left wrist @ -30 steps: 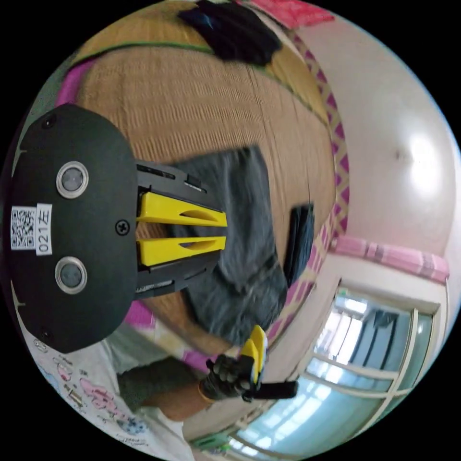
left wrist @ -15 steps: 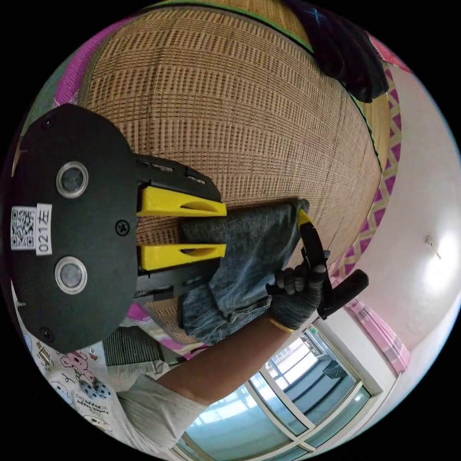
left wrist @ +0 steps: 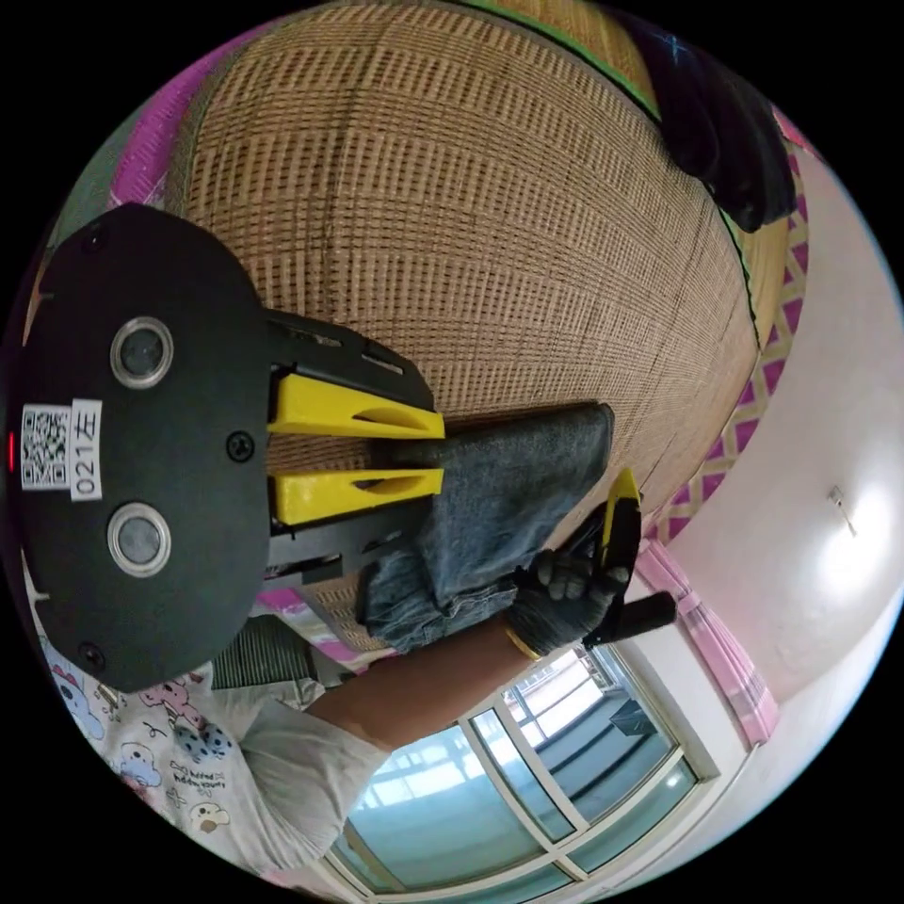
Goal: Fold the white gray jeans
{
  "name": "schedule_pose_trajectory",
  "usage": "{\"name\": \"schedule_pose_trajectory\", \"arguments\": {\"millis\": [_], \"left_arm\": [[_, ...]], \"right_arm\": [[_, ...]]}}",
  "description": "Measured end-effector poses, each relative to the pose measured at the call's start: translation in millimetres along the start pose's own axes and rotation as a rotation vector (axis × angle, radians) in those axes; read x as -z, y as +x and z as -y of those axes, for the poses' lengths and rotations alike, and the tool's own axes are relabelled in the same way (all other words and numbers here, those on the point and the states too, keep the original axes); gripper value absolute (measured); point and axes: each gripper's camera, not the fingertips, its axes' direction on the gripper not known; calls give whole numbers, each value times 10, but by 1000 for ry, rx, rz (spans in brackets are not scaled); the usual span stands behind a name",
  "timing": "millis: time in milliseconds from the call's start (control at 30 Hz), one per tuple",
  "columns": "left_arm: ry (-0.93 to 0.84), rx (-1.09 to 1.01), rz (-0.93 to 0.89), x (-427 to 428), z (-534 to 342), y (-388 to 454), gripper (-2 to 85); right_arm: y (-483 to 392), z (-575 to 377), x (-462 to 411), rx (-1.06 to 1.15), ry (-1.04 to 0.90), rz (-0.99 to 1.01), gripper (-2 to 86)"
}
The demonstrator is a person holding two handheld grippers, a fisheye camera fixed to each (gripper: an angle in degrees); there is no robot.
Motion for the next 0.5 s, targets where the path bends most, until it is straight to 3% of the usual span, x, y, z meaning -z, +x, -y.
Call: {"name": "schedule_pose_trajectory", "arguments": {"millis": [100,233,267,400,500], "left_arm": [[7,-57,39,201,-2,119,38],[128,-211,77,362,138,627,-3],[119,-229,79,318,186,696,-4],[-119,-235,97,-282,325,697,-9],[-102,-234,59,-173,251,642,-9]], "right_arm": [[-314,-241,180,76,-39,-103,-1],[-408,-494,-366,99,-207,-359,-8],[-418,-573,-376,105,-135,-379,-9],[-498,-675,-169,63,-148,-388,-8],[-693,-1038,271,95,-91,-384,-7]]}}
